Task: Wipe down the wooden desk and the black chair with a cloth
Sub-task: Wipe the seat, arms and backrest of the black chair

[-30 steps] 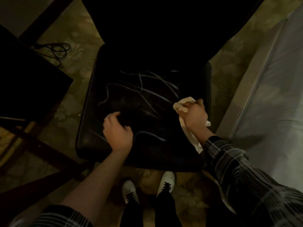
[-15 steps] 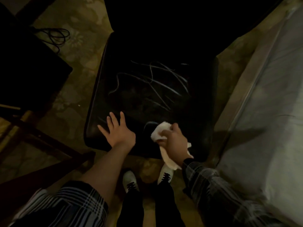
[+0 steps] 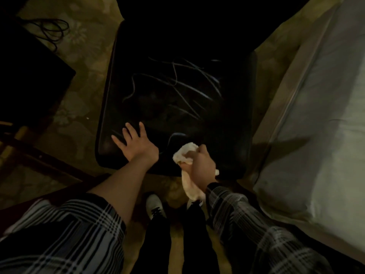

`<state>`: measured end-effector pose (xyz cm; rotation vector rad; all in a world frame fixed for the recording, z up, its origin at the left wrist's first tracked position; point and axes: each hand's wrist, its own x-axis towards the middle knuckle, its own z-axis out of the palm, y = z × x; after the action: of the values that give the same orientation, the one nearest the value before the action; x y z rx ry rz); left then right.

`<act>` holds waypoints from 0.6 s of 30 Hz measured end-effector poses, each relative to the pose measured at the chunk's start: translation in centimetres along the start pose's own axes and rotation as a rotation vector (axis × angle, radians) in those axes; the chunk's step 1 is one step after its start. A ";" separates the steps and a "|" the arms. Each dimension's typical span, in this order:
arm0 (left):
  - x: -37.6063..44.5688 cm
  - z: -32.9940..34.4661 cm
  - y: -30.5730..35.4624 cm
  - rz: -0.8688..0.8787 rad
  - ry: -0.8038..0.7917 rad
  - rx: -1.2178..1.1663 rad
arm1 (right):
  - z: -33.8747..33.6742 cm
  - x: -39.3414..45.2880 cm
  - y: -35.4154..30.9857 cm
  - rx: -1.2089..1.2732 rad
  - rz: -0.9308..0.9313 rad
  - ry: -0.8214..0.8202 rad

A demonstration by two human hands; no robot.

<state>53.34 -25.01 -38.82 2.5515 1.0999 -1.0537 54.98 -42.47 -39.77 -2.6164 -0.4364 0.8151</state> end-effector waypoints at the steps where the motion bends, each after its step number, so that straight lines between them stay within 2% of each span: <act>1: 0.0 -0.1 0.0 0.003 -0.006 -0.009 | -1.1 0.8 0.6 -0.013 -0.021 0.006; 6: -0.1 0.7 -0.1 0.014 0.002 -0.060 | -5.2 4.8 4.9 -0.001 0.164 0.220; 10: -0.3 1.6 0.4 0.009 0.009 -0.069 | -1.4 3.2 1.4 0.098 0.311 0.313; 14: -0.4 1.6 0.2 0.011 0.006 -0.019 | 1.8 0.9 -0.3 0.132 0.173 0.184; 16: -0.4 1.5 0.2 0.010 0.020 0.005 | -0.1 1.0 1.1 0.086 0.030 0.081; 18: -0.5 1.2 0.1 0.012 0.024 0.030 | -2.6 1.5 2.8 -0.073 -0.112 -0.006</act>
<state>52.54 -25.86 -39.43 2.5972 1.0819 -1.0464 58.26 -45.01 -39.69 -2.6287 -0.6187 0.7849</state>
